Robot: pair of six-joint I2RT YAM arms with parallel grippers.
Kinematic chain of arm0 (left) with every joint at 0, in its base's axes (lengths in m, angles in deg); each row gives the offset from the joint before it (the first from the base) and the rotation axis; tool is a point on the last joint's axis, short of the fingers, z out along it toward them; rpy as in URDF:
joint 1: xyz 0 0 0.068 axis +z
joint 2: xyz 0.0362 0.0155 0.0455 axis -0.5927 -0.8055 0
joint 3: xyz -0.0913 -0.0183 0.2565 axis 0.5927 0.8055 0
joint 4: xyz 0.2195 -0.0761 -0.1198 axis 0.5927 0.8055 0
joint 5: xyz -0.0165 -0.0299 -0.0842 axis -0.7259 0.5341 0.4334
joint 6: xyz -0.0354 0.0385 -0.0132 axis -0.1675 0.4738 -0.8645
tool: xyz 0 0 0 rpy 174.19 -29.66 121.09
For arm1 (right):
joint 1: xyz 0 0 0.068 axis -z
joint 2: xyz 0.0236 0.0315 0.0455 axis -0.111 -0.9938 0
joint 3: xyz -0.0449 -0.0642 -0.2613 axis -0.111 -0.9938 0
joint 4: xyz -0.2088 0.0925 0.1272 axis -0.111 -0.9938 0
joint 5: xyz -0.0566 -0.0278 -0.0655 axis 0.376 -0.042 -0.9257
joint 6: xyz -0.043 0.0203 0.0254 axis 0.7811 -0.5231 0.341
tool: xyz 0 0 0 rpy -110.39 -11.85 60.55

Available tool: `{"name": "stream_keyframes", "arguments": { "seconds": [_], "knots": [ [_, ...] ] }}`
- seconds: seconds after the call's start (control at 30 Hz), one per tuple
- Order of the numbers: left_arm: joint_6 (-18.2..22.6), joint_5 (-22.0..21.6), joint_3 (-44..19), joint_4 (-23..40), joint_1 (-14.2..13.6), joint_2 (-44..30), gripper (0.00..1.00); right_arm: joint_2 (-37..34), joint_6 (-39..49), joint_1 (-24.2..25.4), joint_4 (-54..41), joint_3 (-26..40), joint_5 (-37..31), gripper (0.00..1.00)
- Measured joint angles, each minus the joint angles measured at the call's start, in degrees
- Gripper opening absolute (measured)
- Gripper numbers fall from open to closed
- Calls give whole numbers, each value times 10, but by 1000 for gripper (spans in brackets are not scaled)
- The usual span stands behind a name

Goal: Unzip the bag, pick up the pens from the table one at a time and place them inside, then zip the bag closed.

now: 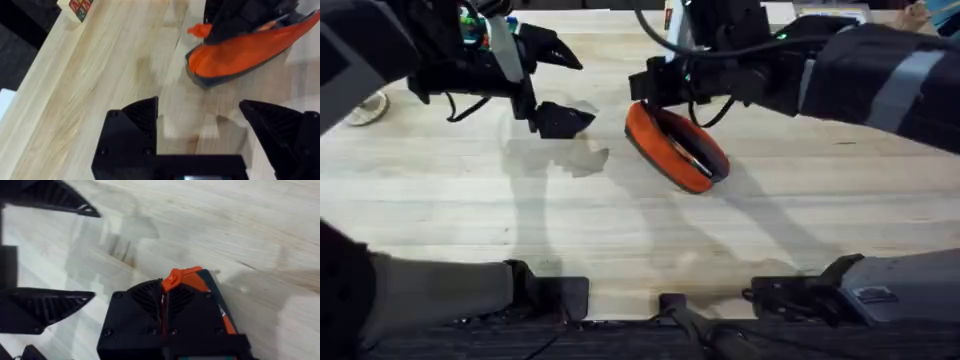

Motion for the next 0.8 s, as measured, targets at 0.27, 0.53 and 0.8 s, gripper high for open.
{"name": "stream_keyframes", "arguments": {
  "seconds": [0.27,0.53,0.8],
  "knots": [
    [0,60,0,-7,-46,-102,994,27,9,-11,-14,0,0,32],
    [0,78,0,-16,-101,-129,994,35,10,-14,-20,0,0,32],
    [0,81,0,-22,-133,-139,994,35,10,-23,-31,0,0,32]
  ]
}}
